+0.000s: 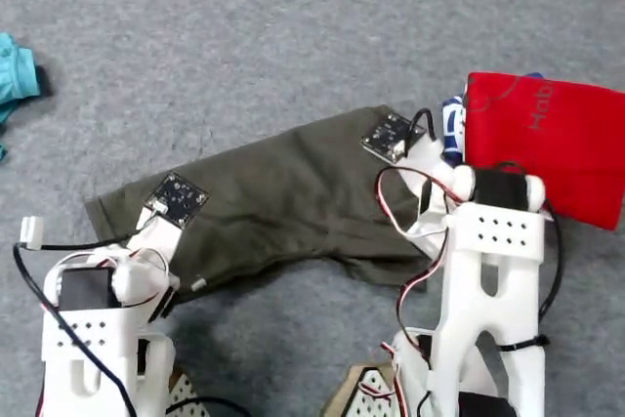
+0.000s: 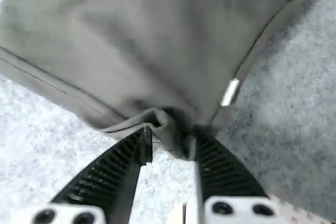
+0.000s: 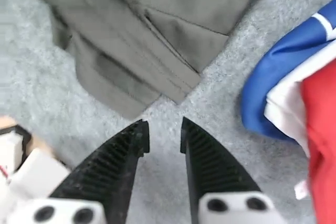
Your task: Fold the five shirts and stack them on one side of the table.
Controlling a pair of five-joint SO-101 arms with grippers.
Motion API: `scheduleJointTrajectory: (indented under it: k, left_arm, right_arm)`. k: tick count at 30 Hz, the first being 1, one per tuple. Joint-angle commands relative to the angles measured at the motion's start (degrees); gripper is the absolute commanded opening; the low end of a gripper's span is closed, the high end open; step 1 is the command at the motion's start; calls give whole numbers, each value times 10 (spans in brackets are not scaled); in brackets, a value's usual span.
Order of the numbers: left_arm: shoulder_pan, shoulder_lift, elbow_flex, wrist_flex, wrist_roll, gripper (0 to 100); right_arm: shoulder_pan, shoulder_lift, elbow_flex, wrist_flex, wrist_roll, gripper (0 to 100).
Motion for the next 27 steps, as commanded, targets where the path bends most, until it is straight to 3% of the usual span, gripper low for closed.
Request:
scheduleJointTrajectory:
  k: [1, 4, 6, 9, 12, 17, 23, 27]
  left_arm:
    - [1, -3, -78, 26, -7, 152]
    - [1, -3, -141, 27, -10, 153]
    - [1, 2, -183, 27, -5, 133]
    - [3, 3, -236, 13, 33, 7]
    - [1, 3, -257, 12, 43, 26]
    - [4, 4, -245, 0, 64, 20]
    - [4, 46, -85, -188, 191, 20]
    - [2, 124, -8, -322, 229, 20]
  right_arm:
    - [8, -19, -77, 51, 19, 117]
    - [4, -14, -108, 55, 18, 107]
    - [-18, -2, -110, 44, 12, 34]
    - [-53, 41, -110, 27, -54, 15]
    - [-87, 100, -114, -10, -132, 2]
    - [-147, 199, -114, -76, -170, 2]
    - [-212, 309, -120, -153, -228, 2]
    - [-216, 383, -172, -166, -251, 2]
